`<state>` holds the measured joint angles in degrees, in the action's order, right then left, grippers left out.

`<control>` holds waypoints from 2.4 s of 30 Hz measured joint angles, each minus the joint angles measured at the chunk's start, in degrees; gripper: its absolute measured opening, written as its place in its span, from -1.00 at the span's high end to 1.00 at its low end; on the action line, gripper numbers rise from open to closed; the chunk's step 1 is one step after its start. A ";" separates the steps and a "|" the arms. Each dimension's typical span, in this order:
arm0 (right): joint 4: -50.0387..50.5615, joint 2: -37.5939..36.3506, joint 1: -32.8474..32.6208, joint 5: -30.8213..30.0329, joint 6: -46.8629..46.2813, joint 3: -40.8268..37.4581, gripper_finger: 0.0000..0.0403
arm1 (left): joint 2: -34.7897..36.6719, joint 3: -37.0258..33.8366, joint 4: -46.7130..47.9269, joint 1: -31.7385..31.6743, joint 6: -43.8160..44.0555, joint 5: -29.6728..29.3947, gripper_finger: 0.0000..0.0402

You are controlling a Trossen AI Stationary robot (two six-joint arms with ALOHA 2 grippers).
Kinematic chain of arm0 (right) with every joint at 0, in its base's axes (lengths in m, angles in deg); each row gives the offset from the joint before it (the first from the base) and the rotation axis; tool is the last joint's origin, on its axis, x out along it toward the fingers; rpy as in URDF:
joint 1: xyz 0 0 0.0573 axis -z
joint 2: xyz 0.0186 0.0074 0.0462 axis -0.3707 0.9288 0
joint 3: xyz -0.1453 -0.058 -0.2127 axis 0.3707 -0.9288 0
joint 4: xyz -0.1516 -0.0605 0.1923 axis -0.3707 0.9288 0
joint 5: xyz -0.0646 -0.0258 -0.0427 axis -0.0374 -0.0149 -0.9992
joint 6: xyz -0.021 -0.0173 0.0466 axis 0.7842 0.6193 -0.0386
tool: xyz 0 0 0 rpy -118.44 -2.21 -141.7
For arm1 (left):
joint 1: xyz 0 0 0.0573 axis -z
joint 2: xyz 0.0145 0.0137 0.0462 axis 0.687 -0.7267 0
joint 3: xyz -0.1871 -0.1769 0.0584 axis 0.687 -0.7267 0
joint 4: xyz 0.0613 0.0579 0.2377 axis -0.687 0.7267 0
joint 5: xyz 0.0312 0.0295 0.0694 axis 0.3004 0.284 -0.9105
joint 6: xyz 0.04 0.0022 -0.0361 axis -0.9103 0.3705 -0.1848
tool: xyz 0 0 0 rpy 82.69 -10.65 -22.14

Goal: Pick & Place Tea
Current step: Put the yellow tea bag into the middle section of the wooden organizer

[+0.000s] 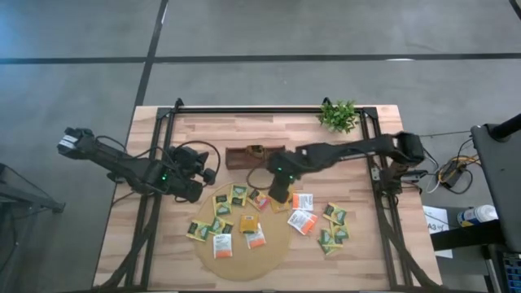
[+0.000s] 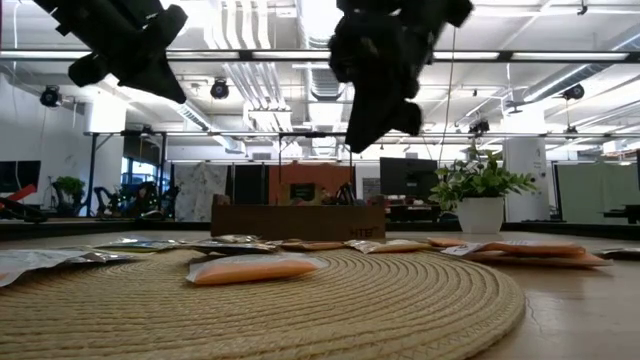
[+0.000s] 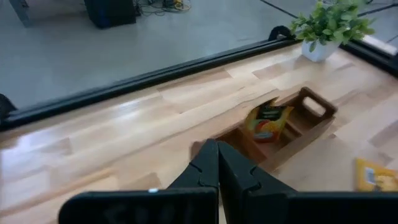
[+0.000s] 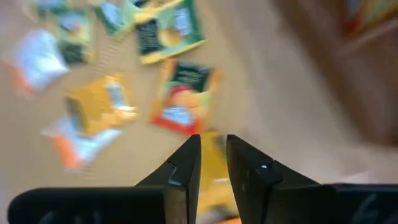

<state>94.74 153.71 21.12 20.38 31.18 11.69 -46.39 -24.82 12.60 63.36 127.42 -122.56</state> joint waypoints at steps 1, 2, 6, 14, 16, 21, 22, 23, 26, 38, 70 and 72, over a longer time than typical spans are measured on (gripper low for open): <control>-2.72 -0.76 -0.41 1.99 -3.87 -2.07 0.61 | -0.17 -0.03 -2.20 0.00 -1.52 1.14 1.00; -5.85 -1.21 -0.79 4.14 -7.18 -3.96 0.60 | -0.38 -0.15 -4.89 0.00 -4.28 2.62 1.00; -13.61 -0.85 -3.11 6.88 -15.62 -8.90 0.54 | -1.85 -2.73 -19.20 -0.45 -20.86 11.13 1.00; -13.33 -1.46 -7.10 5.00 -25.81 -13.93 0.47 | -3.21 -4.76 -26.45 -1.31 -21.13 20.03 1.00; -13.87 -1.55 -7.77 5.13 -27.63 -14.35 0.47 | -3.21 -4.76 -26.82 -1.40 -22.00 22.57 1.00; -19.76 -1.52 -8.12 5.15 -29.35 -14.62 0.51 | -3.26 -4.76 -26.95 -2.01 -23.76 27.13 1.00; -21.50 -1.52 -8.04 4.93 -29.76 -14.62 0.52 | -3.26 -4.82 -26.97 -2.29 -23.30 27.68 1.00; -22.57 -1.52 -7.87 4.40 -30.26 -14.59 0.52 | -3.26 -5.03 -27.31 -2.74 -22.53 28.32 1.00; -22.53 -0.43 -7.12 1.87 -32.28 -13.79 0.54 | -3.26 -7.01 -30.59 -4.65 -19.62 31.26 1.00; -26.96 8.82 -6.41 1.95 -36.22 -10.22 0.48 | -11.96 -18.98 -63.79 -17.04 -9.97 49.64 0.95; -27.80 14.93 -6.65 0.66 -31.96 -8.20 0.54 | -30.66 -5.42 -50.17 -16.74 -12.69 59.09 0.44; -28.29 15.06 -6.65 0.64 -31.90 -8.22 0.55 | -31.20 -5.44 -49.89 -16.74 -11.98 59.53 0.44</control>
<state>66.46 168.78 14.47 21.02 -0.72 3.47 -77.59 -30.26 -37.30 46.62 115.44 -63.03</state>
